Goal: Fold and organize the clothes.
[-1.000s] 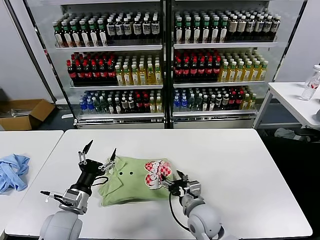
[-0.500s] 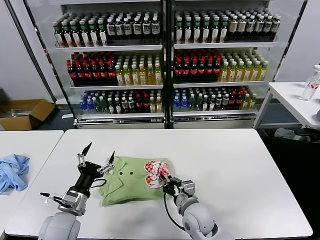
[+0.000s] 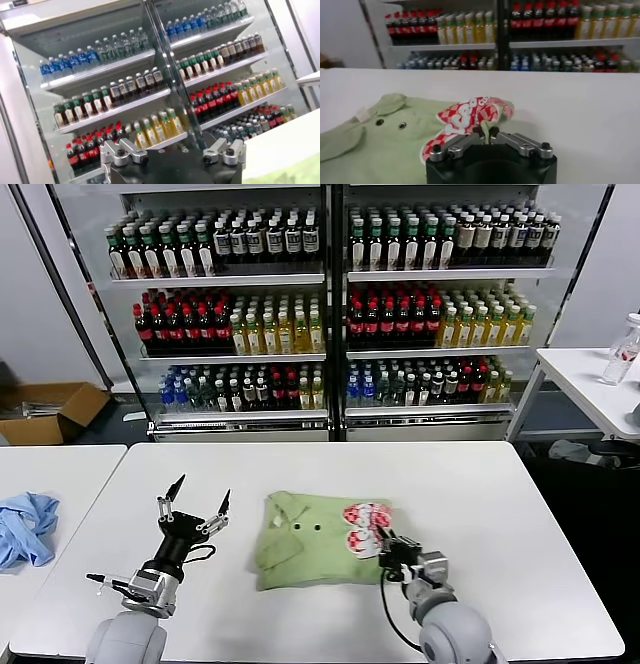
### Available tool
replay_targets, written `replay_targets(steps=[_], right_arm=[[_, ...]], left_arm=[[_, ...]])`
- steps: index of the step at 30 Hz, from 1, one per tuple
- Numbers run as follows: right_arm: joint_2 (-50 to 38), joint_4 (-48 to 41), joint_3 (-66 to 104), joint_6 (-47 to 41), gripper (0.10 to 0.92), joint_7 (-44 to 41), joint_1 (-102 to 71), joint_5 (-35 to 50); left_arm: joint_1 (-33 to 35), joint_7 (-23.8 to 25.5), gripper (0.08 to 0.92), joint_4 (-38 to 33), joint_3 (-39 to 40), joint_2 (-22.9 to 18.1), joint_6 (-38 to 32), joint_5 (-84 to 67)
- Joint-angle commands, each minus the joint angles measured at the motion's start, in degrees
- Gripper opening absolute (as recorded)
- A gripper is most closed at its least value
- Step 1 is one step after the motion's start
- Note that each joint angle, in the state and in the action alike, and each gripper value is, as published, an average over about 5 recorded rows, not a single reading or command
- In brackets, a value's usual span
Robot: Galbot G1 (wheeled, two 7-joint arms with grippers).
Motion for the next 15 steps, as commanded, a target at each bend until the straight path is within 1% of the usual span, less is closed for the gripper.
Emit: replay_targets(steps=[1,3,6,12,15], right_arm=[[-0.04,1.21,7.63,6.22,0.149,-2.14,-9.13,-9.82],[-0.47,2.80,8.14,7.45,0.180,-2.88,-9.48,-9.78],[-1.61,4.23,9.17,9.33,0.260,-3.24,-9.53,-9.72],[-1.99,6.49,9.70,10.03,0.434,-3.44,-10.87,-11.18],[-2.91,6.80,11.91,10.98,0.520,-3.80,-9.48,-11.37]], left_arm=[[0.69,-0.89,0.823,1.97,3.67,-1.48,-2.13,-1.09],[0.78,-0.91,0.823,1.57,3.73,-1.68,-2.64,-0.82],[0.89,-0.26,0.823,0.56,3.40,-2.04,-2.88,-0.81],[2.47,3.00,0.823,0.06,3.30,-4.09,-5.32,1.01],[1.99,3.05,0.823,-0.95,3.21,-3.67,-6.10,4.44]])
